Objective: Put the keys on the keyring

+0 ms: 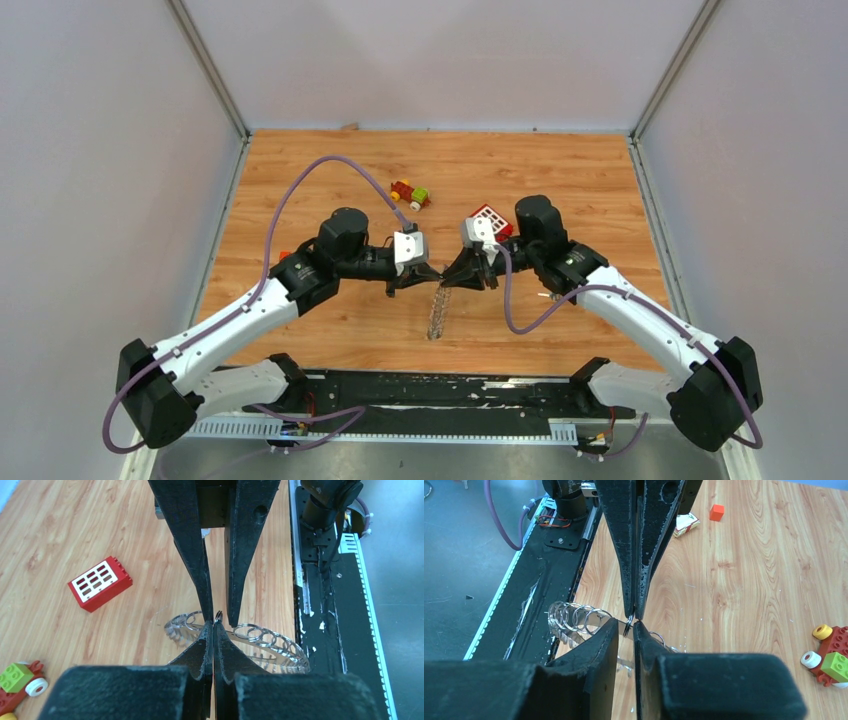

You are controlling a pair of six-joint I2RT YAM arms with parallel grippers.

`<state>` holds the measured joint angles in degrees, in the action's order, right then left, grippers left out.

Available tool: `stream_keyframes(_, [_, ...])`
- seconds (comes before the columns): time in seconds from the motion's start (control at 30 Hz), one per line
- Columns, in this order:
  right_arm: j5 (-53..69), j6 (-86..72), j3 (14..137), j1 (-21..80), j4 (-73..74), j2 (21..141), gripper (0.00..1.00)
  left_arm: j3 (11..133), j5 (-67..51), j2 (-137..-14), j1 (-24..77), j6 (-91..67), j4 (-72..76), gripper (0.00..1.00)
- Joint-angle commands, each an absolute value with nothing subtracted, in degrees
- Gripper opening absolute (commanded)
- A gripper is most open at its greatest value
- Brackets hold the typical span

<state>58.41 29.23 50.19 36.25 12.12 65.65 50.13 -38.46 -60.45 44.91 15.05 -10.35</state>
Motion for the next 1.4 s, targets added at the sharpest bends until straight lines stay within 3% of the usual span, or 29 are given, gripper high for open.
stream_keyframes(0.0, [57.7, 28.4, 52.5, 36.9, 10.1, 66.0, 0.16, 52.5, -39.5, -60.4, 45.0, 13.3, -6.1, 0.0])
stream_keyframes(0.17, [56.2, 28.8, 52.4, 37.1, 9.9, 65.8, 0.0, 52.4, -39.9, -60.2, 45.1, 13.0, -5.8, 0.0])
stream_keyframes(0.37, [53.5, 29.7, 52.9, 36.8, 10.7, 64.8, 0.0, 52.5, -42.8, -59.2, 44.7, 13.7, -5.9, 0.01])
stream_keyframes(0.53, [55.4, 28.7, 53.0, 36.1, 10.0, 63.5, 0.0, 52.4, -49.2, -57.8, 42.0, 15.8, -6.0, 0.27])
stream_keyframes(0.67, [57.9, 25.8, 52.6, 35.9, 7.9, 62.5, 0.0, 50.6, -53.7, -57.2, 38.1, 13.4, -1.3, 0.35])
stream_keyframes(1.13, [59.8, 12.4, 52.4, 34.4, -3.0, 62.0, 0.0, 45.2, -59.4, -59.2, 35.4, 5.5, 12.4, 0.42])
stream_keyframes(1.37, [60.9, 10.4, 52.3, 33.9, -4.7, 62.4, 0.0, 43.8, -59.8, -59.8, 35.4, 3.9, 16.0, 0.36])
